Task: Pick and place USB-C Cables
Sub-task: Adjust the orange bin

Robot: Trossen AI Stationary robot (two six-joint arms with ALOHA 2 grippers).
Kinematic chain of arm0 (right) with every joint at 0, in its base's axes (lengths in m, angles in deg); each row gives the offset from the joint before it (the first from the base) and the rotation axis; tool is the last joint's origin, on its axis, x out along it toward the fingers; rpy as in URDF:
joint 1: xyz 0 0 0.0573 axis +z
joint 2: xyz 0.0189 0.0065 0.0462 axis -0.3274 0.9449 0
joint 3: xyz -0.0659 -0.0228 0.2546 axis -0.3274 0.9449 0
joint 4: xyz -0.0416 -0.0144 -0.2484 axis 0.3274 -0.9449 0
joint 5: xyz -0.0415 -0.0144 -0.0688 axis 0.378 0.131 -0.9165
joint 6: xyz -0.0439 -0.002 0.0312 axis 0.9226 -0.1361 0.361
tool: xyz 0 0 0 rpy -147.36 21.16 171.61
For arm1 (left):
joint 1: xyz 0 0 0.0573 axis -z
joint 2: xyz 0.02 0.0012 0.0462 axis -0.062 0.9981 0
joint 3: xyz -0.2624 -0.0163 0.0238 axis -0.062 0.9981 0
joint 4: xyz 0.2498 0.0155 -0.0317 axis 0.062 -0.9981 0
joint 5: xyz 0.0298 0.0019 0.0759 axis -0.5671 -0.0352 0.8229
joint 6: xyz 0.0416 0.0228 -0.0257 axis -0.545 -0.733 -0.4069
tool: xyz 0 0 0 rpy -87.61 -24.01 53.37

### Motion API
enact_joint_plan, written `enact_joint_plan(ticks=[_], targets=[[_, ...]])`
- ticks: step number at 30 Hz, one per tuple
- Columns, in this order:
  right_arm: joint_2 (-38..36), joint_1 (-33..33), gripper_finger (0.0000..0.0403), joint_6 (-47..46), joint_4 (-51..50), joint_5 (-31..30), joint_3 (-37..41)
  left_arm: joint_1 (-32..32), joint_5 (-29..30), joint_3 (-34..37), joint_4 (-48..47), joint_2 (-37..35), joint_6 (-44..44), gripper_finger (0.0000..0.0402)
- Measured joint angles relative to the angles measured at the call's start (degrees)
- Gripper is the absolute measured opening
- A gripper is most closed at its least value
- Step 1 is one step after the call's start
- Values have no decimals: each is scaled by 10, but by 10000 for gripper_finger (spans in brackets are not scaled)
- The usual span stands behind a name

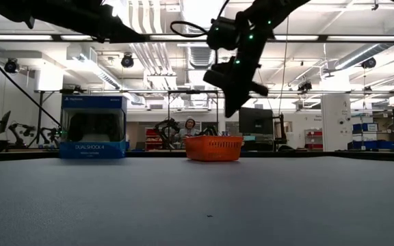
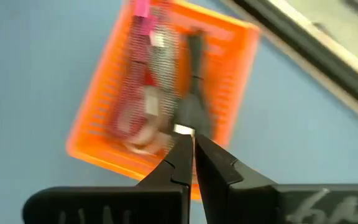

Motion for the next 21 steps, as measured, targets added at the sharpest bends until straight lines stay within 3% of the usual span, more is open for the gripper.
enact_joint_plan(ticks=[6,13,21], targets=[[-23,-14,8,5,-77,-48,5,0,-1,0,-8,10,15,1],[-25,-31,8,36,-22,-45,45,0,-9,-14,-7,77,35,0],[2,-66,8,60,221,113,63,0,-11,-41,-7,159,31,0]])
